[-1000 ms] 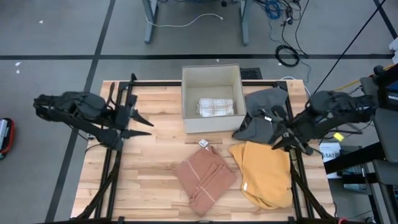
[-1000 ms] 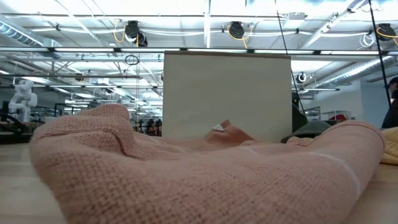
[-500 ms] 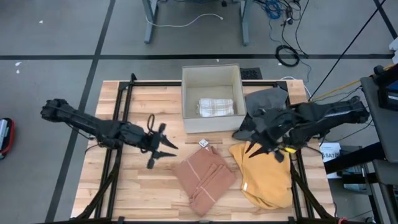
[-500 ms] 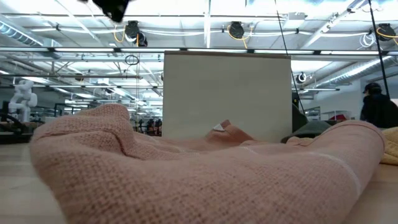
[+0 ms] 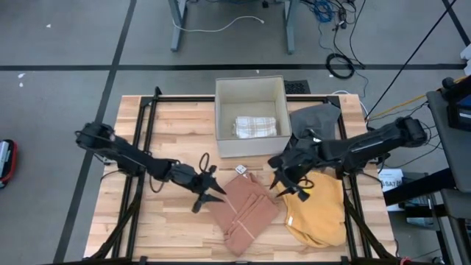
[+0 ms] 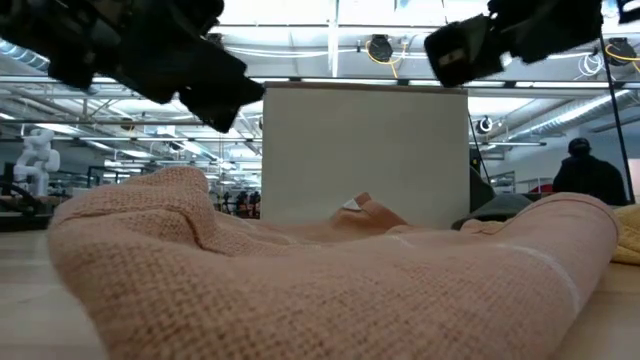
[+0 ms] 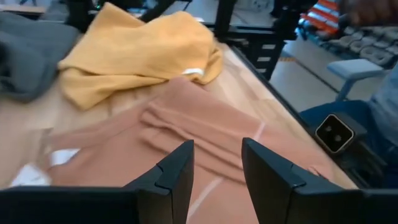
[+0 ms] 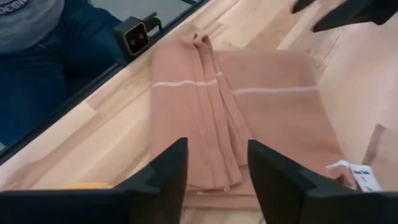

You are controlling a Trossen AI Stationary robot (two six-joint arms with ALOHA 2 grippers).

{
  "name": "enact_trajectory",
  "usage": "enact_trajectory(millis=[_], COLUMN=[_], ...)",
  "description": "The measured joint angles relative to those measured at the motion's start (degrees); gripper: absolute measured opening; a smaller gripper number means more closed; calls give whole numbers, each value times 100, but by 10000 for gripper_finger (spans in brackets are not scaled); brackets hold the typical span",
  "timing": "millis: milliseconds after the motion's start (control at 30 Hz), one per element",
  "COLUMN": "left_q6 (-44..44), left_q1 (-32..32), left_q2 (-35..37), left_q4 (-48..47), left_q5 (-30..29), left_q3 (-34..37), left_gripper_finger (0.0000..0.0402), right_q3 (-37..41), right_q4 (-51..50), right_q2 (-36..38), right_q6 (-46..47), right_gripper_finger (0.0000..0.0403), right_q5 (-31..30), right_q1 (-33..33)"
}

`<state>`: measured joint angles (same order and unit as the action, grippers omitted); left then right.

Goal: Fold towel
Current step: Fold the light brown towel

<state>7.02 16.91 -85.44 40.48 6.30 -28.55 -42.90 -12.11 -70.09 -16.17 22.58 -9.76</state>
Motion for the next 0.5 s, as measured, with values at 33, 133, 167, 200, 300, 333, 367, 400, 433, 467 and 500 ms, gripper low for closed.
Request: enact_trajectory(millis=[33,133,167,200,300,333,367,400,433,467,500], left_q6=[-2,-45,-86,-98,-114,-118,-122,-129,-138,-152,-169], left_q1=[1,-26,-41,-52,-88,-93,-108,-116,-116,-114,-114], left_q2=[-177,-619,-759,-903,-1273,-1384,-1499,-1613,-1715,-1809,-1898], left_q4=[185,335,323,320,337,367,395,434,445,455,466], left_q5=[42,84,84,85,126,193,245,274,280,280,280], left_q3=[-41,-196,-238,-286,-449,-497,-532,-570,-610,-650,-699], left_gripper_finger=[140,140,140,140,140,140,140,140,140,140,140], right_q3=[29,38,40,42,42,42,42,42,42,42,42], right_q4=[171,596,711,826,1144,1229,1318,1422,1507,1613,1781], right_q2=[-133,-580,-750,-914,-1377,-1517,-1652,-1772,-1862,-1945,-2025], right_q6=[32,43,19,-35,-165,-204,-229,-236,-241,-251,-253], right_gripper_finger=[159,177,179,179,175,173,171,170,168,168,167], right_q5=[0,12,12,18,27,32,35,33,31,33,31], right_q1=[0,-16,-34,-48,-85,-86,-90,-87,-85,-85,-85])
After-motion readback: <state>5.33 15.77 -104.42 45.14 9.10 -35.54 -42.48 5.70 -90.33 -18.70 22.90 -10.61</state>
